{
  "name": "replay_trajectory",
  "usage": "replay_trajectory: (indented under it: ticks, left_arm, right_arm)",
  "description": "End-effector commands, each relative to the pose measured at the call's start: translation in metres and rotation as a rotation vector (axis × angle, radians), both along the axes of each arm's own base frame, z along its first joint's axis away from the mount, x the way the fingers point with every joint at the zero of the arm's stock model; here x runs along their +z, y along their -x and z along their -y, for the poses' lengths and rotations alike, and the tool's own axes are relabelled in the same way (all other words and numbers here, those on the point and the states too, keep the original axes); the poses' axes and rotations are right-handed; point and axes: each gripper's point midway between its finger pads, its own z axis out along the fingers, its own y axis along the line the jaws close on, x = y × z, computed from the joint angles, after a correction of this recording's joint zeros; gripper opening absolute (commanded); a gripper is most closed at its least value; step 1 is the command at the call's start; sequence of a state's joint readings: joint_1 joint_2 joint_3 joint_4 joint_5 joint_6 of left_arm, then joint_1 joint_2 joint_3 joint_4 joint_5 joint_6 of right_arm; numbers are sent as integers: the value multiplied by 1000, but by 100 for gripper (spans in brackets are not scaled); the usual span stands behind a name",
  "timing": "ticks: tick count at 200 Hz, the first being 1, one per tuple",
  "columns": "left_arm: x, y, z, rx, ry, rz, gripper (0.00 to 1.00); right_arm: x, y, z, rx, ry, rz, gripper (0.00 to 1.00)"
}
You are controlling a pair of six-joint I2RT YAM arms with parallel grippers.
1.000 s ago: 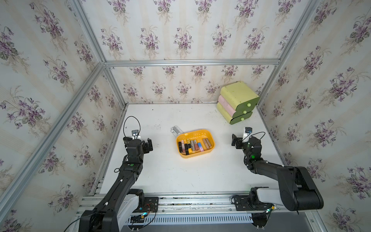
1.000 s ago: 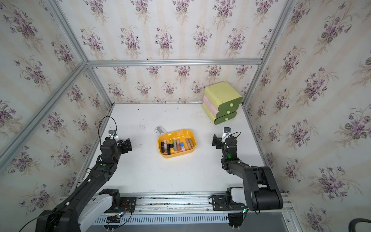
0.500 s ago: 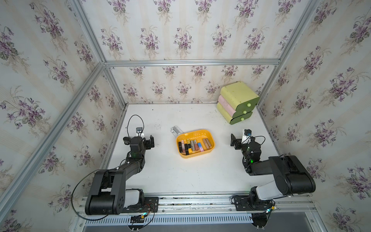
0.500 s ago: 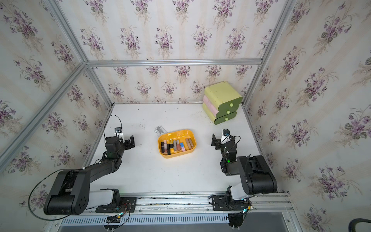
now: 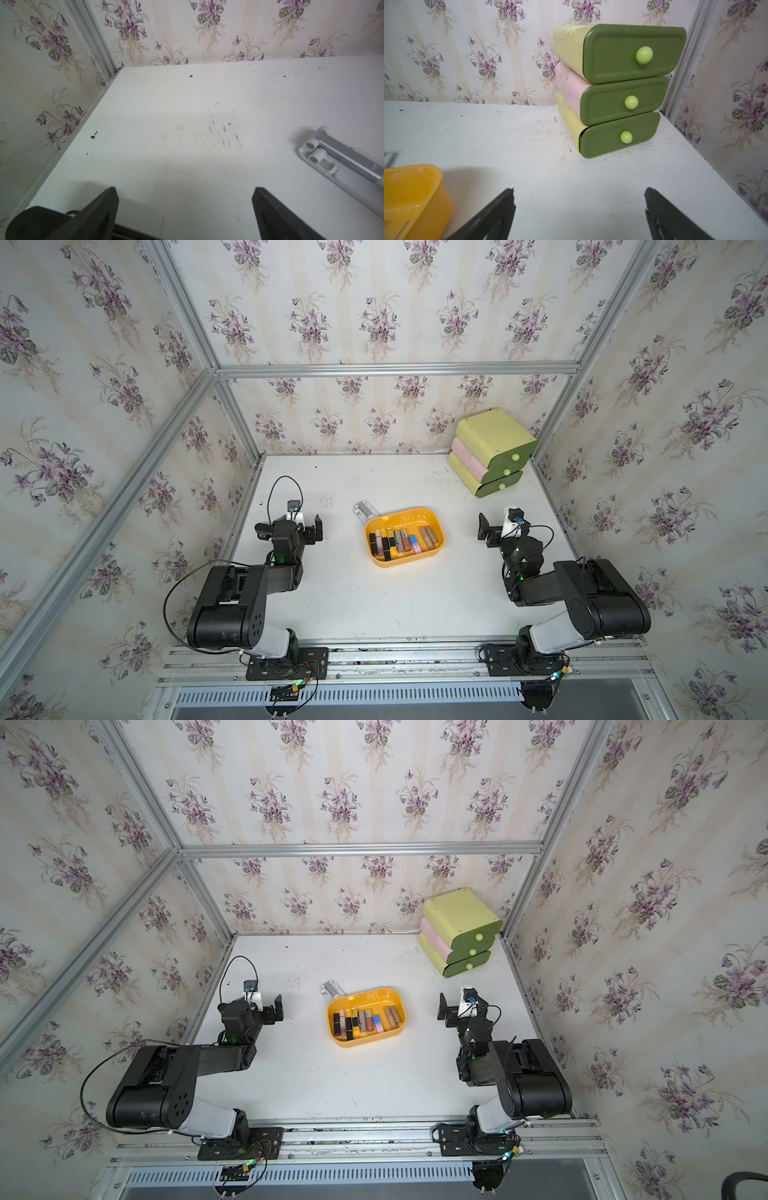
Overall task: Put the lipstick into the storage box
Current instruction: Reset both arms
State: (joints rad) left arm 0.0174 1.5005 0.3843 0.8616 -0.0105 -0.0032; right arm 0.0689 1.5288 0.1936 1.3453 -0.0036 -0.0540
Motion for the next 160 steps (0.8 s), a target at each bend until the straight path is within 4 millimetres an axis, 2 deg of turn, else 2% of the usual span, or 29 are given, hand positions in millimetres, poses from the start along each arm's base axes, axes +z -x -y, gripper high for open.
replay_trajectory:
  ticks: [1,29,160]
  left_arm:
    - [-8,1,-3,16,-12,-42,100]
    - [-9,0,-3,16,-11,-46,100]
    - [-9,1,-2,17,-23,-46,100]
  right_arm:
    - [-10,-4,8,-34,-24,-50,100]
    - [-12,-8,15,-64,-45,-67,100]
    - [-11,-8,15,-64,-47,-64,100]
